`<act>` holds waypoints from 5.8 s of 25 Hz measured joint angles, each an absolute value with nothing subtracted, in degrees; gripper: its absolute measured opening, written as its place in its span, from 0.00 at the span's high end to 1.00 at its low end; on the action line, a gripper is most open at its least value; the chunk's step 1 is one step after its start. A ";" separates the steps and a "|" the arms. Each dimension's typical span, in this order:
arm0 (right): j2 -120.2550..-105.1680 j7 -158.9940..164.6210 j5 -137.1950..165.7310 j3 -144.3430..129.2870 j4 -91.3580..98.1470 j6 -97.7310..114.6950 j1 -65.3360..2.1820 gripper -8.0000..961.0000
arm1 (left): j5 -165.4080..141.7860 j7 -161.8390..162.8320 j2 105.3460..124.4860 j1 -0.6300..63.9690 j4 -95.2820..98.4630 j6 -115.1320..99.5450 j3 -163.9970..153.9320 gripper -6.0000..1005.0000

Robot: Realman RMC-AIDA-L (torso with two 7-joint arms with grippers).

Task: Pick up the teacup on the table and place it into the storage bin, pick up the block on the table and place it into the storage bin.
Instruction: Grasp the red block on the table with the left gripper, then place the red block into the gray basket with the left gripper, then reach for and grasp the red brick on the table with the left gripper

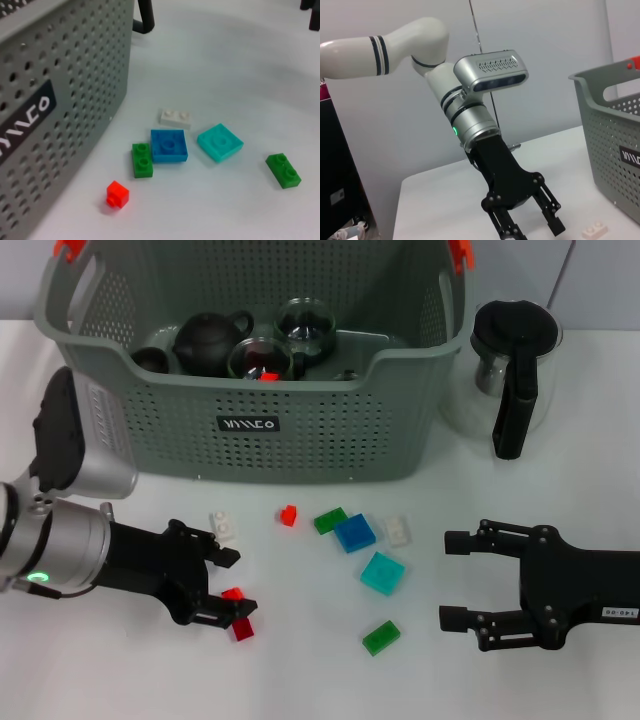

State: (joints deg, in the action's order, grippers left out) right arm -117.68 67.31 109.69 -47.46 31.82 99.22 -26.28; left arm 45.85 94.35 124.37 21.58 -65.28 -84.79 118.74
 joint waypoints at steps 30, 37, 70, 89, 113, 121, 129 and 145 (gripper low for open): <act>-117.76 67.00 109.90 -47.46 31.82 99.23 -25.90 0.05 | 44.18 96.94 124.16 22.53 -62.37 -81.65 118.49 0.69; -117.68 66.97 109.86 -47.46 31.82 99.44 -25.73 0.05 | 44.09 97.33 124.03 23.25 -62.13 -82.68 120.61 0.80; -118.16 66.94 109.77 -47.46 31.82 99.94 -26.34 0.05 | 44.13 121.80 118.41 48.35 -58.53 -63.28 122.01 0.70; -118.13 66.88 109.68 -47.46 31.82 99.95 -26.55 0.05 | 36.45 135.01 121.37 45.81 -69.93 -68.68 122.37 0.58; -118.09 67.10 109.90 -47.46 31.82 99.66 -26.40 0.05 | 45.29 94.28 124.26 19.61 -72.92 -92.03 121.86 0.32; -117.98 67.18 109.89 -47.46 31.82 99.57 -26.16 0.05 | 45.47 94.13 124.55 18.84 -70.09 -86.43 119.36 0.32; -118.06 67.00 109.94 -47.46 31.82 99.50 -26.19 0.05 | 45.41 93.79 124.57 15.87 -70.80 -79.11 110.28 0.32; -118.08 67.22 109.95 -47.46 31.82 99.63 -25.91 0.05 | 45.18 94.40 124.54 15.73 -70.31 -74.08 108.62 0.32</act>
State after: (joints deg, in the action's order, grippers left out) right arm -118.08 67.22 109.95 -47.46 31.82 99.63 -25.91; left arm 45.18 94.40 124.54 15.73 -70.31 -74.08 108.62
